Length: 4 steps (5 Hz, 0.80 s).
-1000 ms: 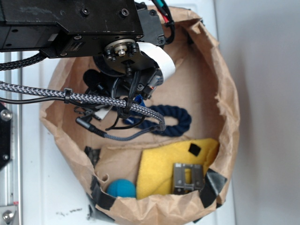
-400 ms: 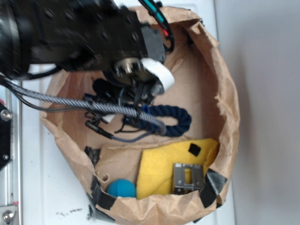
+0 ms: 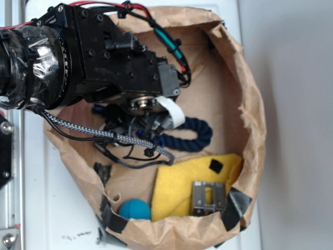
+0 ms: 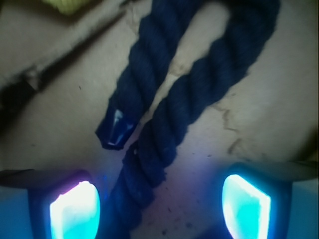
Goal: Grab the blue rope.
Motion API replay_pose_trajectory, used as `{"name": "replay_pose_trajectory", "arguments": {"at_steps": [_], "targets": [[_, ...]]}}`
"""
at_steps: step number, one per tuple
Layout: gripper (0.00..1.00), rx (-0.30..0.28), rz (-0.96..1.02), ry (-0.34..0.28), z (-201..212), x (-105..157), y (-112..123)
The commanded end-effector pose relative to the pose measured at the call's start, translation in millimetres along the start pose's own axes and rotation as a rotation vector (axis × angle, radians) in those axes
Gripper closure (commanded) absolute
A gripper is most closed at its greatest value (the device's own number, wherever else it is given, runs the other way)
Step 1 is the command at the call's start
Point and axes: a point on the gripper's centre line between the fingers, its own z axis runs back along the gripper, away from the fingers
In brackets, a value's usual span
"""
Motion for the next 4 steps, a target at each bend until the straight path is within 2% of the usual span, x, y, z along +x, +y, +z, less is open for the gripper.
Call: {"name": "replay_pose_trajectory", "arguments": {"at_steps": [1, 2, 3, 4], "targets": [[1.0, 0.116, 0.044, -0.022, 10, 14, -2], [1.0, 0.166, 0.055, -0.022, 10, 11, -4], [1.0, 0.19, 0.076, -0.02, 12, 9, -5], [1.0, 0.185, 0.116, -0.03, 22, 9, 2]]}}
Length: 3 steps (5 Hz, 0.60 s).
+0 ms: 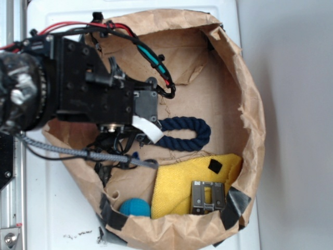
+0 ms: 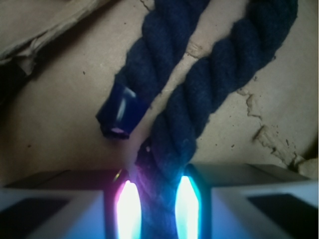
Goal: Grab the blue rope.
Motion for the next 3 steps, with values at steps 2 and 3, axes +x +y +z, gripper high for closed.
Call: {"name": "replay_pose_trajectory", "arguments": {"at_steps": [2, 3], "targets": [[1.0, -0.054, 0.18, -0.107, 89, 19, 36], [1.0, -0.099, 0.22, -0.132, 116, 19, 48]]}}
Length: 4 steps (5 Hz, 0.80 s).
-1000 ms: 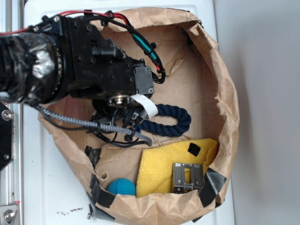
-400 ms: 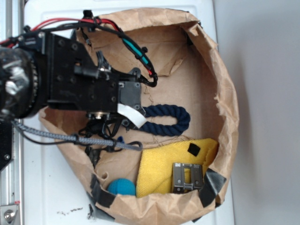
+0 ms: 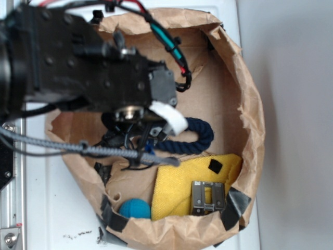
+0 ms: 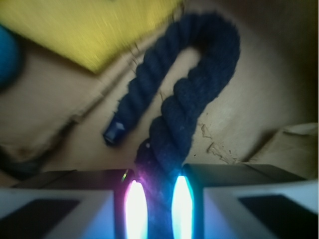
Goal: Grab the blue rope.
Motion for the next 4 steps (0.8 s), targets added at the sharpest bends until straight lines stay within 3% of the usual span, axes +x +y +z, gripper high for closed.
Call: {"name": "replay_pose_trajectory", "arguments": {"at_steps": [1, 3, 4], "targets": [[1.0, -0.041, 0.071, -0.08, 72, 22, 16], [1.0, -0.057, 0.096, -0.095, 88, 28, 19], [1.0, -0.016, 0.087, -0.058, 87, 29, 16]]}}
